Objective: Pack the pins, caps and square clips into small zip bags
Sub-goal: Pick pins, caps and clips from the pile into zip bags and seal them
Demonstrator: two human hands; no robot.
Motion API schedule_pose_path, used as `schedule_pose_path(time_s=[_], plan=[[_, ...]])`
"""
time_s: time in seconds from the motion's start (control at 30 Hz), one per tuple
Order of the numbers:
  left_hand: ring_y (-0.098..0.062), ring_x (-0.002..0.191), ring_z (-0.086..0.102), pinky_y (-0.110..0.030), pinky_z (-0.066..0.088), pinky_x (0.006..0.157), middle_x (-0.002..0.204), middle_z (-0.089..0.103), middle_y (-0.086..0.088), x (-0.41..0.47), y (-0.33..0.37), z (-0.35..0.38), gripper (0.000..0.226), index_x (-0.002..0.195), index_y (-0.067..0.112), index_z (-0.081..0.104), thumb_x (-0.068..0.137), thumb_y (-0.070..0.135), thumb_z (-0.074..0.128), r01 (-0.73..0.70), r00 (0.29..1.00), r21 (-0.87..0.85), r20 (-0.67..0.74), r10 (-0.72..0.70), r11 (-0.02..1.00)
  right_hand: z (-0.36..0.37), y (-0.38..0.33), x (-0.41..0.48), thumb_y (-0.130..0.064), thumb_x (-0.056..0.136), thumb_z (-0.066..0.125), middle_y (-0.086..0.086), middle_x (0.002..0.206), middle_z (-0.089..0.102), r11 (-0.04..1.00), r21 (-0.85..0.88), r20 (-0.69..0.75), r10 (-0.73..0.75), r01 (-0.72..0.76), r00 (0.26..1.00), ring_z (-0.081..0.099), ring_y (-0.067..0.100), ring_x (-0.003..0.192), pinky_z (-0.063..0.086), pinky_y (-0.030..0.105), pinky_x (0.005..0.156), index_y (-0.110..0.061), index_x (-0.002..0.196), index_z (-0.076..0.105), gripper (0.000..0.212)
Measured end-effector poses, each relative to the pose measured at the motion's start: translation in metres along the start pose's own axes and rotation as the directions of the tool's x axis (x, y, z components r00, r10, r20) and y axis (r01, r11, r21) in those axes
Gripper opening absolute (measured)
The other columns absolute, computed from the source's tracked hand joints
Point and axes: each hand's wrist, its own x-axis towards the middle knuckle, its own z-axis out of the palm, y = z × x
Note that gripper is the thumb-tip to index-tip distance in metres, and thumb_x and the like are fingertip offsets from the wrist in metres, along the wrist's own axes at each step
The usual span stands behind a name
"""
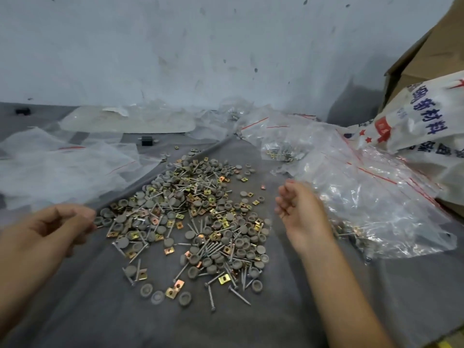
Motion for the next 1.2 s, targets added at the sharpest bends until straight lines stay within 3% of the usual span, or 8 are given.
schedule_pose_path(time_s=[0.13,0.23,0.33,0.4,0.73,0.87,1.0,1.2], plan=[[-0.013,0.076,0.064,-0.018,0.052,0.062,0.093,0.075,-0.005,0.007,0.009,-0.004,0.010,0.103,0.015,0.074,0.095,0.013,0.069,0.011,0.985,0.185,-0.169,0.021,0.983,0.013,0.013,-0.017,-0.018,0.099,0.060,-0.008,0.075,0.072,0.851,-0.441,0.309,-0.156,0.287,0.938,0.062,0.008,0.067,0.048,0.024,0.060,-0.024,0.096,0.070,0.012],[-0.031,0.124,0.057,-0.046,0.047,0.102,0.139,0.060,-0.011,0.019,0.007,-0.016,0.041,0.134,0.017,0.061,0.094,0.015,0.065,-0.020,0.971,0.655,-0.166,0.170,0.755,0.017,0.026,-0.025,-0.029,0.096,0.063,-0.014,0.079,0.068,0.465,-0.634,0.541,-0.303,0.617,0.784,0.062,0.006,0.068,0.047,0.025,0.060,-0.034,0.093,0.069,0.008],[-0.030,0.148,0.032,-0.055,0.027,0.114,0.161,0.038,-0.005,0.026,-0.005,-0.028,0.061,0.156,0.028,0.035,0.100,0.034,0.058,0.062,0.997,0.810,-0.073,-0.004,0.584,0.024,0.041,-0.037,-0.033,0.098,0.061,-0.018,0.083,0.066,0.320,-0.599,0.721,-0.183,0.734,0.668,0.062,0.005,0.069,0.046,0.020,0.057,-0.040,0.095,0.064,0.008],[-0.029,0.144,0.038,-0.051,0.027,0.111,0.155,0.048,-0.005,0.029,-0.015,-0.031,0.056,0.154,0.029,0.037,0.102,0.043,0.051,0.108,0.992,0.847,-0.056,-0.116,0.521,0.028,0.050,-0.043,-0.036,0.098,0.059,-0.026,0.088,0.065,0.230,-0.575,0.786,-0.111,0.785,0.608,0.063,-0.001,0.074,0.045,0.016,0.058,-0.042,0.097,0.063,0.007],[-0.038,0.111,0.054,-0.044,0.041,0.089,0.111,0.066,-0.012,0.023,-0.009,-0.027,0.018,0.103,0.020,0.072,0.099,0.030,0.058,0.047,0.993,0.883,-0.090,0.070,0.467,0.042,0.062,-0.058,-0.037,0.099,0.058,-0.024,0.090,0.066,0.188,-0.574,0.813,0.011,0.797,0.582,0.059,-0.007,0.089,0.050,0.019,0.071,-0.038,0.105,0.066,0.010],[-0.037,0.101,0.058,-0.046,0.047,0.088,0.103,0.068,-0.011,0.017,0.010,-0.027,0.016,0.095,0.014,0.070,0.099,0.024,0.057,0.010,0.965,0.752,-0.180,0.191,0.659,0.045,0.063,-0.062,-0.035,0.098,0.059,-0.025,0.091,0.065,0.202,-0.556,0.823,0.004,0.806,0.567,0.059,-0.006,0.089,0.049,0.019,0.071,-0.038,0.105,0.066,0.010],[-0.012,0.078,0.063,-0.035,0.049,0.073,0.085,0.074,0.003,0.000,0.036,-0.020,0.023,0.083,0.019,0.065,0.102,0.026,0.056,0.050,0.994,0.181,-0.105,-0.031,0.982,0.049,0.068,-0.067,-0.035,0.098,0.058,-0.023,0.089,0.065,0.233,-0.529,0.839,0.001,0.816,0.544,0.060,0.000,0.088,0.050,0.025,0.072,-0.039,0.102,0.066,0.010],[-0.014,0.061,0.051,-0.021,0.045,0.058,0.068,0.057,-0.005,-0.031,0.057,-0.010,0.030,0.073,0.014,0.057,0.097,0.032,0.053,0.167,0.963,-0.411,0.261,-0.059,0.896,0.057,0.073,-0.077,-0.031,0.099,0.061,-0.022,0.097,0.065,0.421,-0.472,0.828,-0.089,0.774,0.554,0.062,0.003,0.088,0.045,0.011,0.069,-0.038,0.103,0.068,0.011]])
